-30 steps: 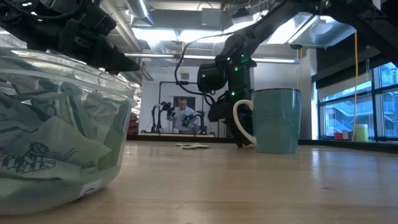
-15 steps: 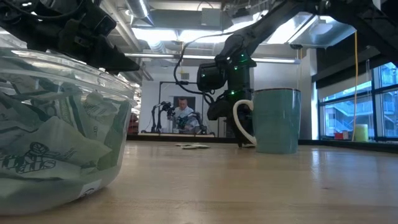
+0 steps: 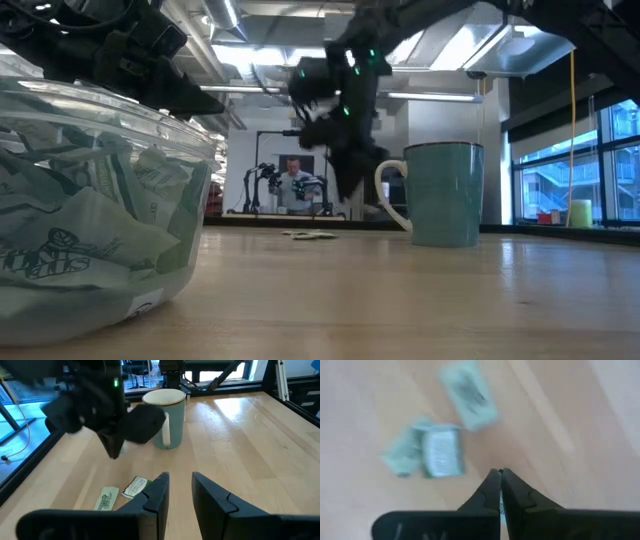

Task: Pick and place Stevia / Truvia into bins
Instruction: Put the top right light green stevia packet into the transparent bin

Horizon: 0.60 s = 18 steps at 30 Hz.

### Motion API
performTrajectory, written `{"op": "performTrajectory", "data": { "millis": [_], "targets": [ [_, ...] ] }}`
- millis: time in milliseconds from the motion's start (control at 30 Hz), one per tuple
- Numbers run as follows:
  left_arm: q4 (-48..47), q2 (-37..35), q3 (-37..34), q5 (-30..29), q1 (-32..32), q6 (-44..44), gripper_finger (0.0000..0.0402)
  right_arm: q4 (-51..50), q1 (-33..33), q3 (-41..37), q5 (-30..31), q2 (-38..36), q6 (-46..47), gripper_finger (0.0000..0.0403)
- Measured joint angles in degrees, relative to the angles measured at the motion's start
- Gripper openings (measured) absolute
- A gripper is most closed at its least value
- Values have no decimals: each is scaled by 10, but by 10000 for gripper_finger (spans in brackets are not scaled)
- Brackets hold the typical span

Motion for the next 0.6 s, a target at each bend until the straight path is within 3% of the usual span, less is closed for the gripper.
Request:
{"op": "performTrajectory", "data": {
  "millis": [133,400,467,600],
  "targets": [
    [-2,0,0,0,-2,0,77,-1,28,67,-61,0,-41,2],
    [-5,0,0,9,-26,60,83,124,82,168,-337,-2,-142,2],
    [-2,0,0,35,-38,68,87,164,95,176,-369,-2,-153,2],
    [34,0,0,87,-64,71,99,223,118,178,-378,-2,-157,2]
  ]
}}
